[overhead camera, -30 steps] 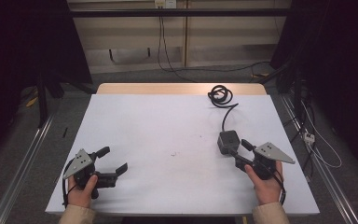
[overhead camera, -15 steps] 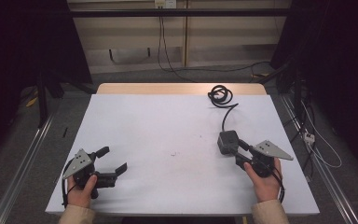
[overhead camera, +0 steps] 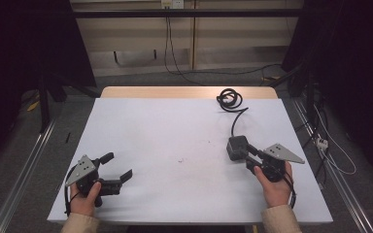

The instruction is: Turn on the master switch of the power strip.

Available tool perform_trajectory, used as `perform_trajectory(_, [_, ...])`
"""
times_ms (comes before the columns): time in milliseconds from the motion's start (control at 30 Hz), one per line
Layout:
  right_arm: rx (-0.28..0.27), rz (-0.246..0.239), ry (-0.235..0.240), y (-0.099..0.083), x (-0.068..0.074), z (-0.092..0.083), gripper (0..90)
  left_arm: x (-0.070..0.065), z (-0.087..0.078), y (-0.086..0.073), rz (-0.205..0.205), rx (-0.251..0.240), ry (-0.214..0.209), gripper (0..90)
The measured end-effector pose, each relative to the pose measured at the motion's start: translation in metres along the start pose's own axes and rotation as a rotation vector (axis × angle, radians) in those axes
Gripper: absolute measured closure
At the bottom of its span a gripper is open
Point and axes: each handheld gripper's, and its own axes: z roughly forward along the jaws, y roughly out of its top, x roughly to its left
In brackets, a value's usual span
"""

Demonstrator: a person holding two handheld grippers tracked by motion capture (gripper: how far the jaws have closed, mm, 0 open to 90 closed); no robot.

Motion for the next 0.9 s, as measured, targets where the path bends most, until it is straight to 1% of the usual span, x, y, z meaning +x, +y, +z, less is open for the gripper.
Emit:
perform_trajectory(533, [0.012, 0.002, -0.004, 0.0027, -0.0030, 0.0035, 74.3, -0.0004, 0.0002, -0.0002, 0.002, 0.000, -0.002, 2.5])
perform_trajectory(900, [0.017, 0.002, 0.000, 0.0040, -0.0037, 0.0058, 77.3, -0.0003, -0.0001, -0.0002, 0.004, 0.001, 0.000, 2.5])
